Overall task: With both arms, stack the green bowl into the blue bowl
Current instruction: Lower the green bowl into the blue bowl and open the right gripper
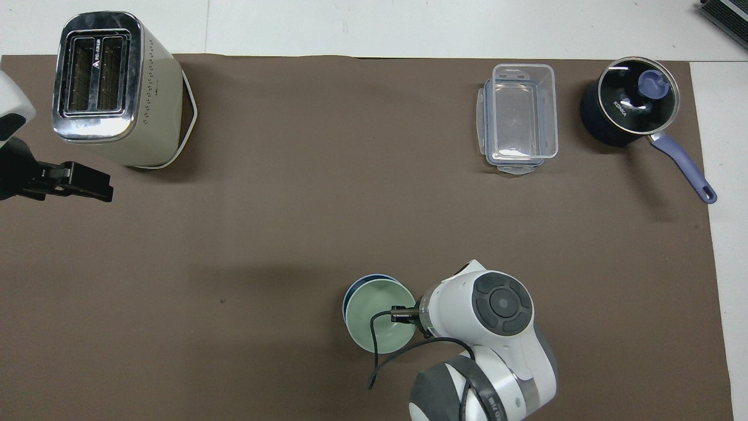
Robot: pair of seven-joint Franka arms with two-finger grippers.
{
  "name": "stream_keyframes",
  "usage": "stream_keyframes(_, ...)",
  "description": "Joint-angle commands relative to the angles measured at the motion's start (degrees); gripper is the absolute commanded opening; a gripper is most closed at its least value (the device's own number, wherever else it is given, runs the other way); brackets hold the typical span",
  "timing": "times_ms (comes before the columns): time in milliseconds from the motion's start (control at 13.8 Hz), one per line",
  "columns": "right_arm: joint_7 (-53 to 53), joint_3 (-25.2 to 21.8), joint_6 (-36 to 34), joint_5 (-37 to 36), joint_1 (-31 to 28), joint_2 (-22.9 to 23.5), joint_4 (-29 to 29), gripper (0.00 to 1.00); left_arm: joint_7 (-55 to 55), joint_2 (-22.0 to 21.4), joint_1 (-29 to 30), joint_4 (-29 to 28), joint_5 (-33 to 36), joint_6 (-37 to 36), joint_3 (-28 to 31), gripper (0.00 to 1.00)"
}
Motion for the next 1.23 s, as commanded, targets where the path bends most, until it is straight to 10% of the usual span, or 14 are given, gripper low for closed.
stream_keyframes(0, 0.6, 0.0, 3.5, 3.1, 0.4, 2.0, 0.8, 0.0, -0.6, 0.1, 0.7, 0.4, 0.8, -0.2, -0.5, 1.0)
stream_keyframes(578, 0.2, 0.1, 3.6, 3.1, 0.4, 2.2, 0.8, 0.03, -0.6, 0.1, 0.7, 0.4, 0.8, -0.2, -0.6, 1.0)
stream_keyframes(867, 0.8, 0.0, 3.6, 3.1, 0.4, 2.2, 0.8, 0.23, -0.6, 0.1, 0.7, 0.4, 0.8, -0.2, -0.5, 1.0)
stream_keyframes(1157, 0.4, -0.1, 1.6, 3.1, 0.2, 1.4, 2.5, 0.64, -0.6, 0.1, 0.7, 0.4, 0.8, -0.2, -0.5, 1.0)
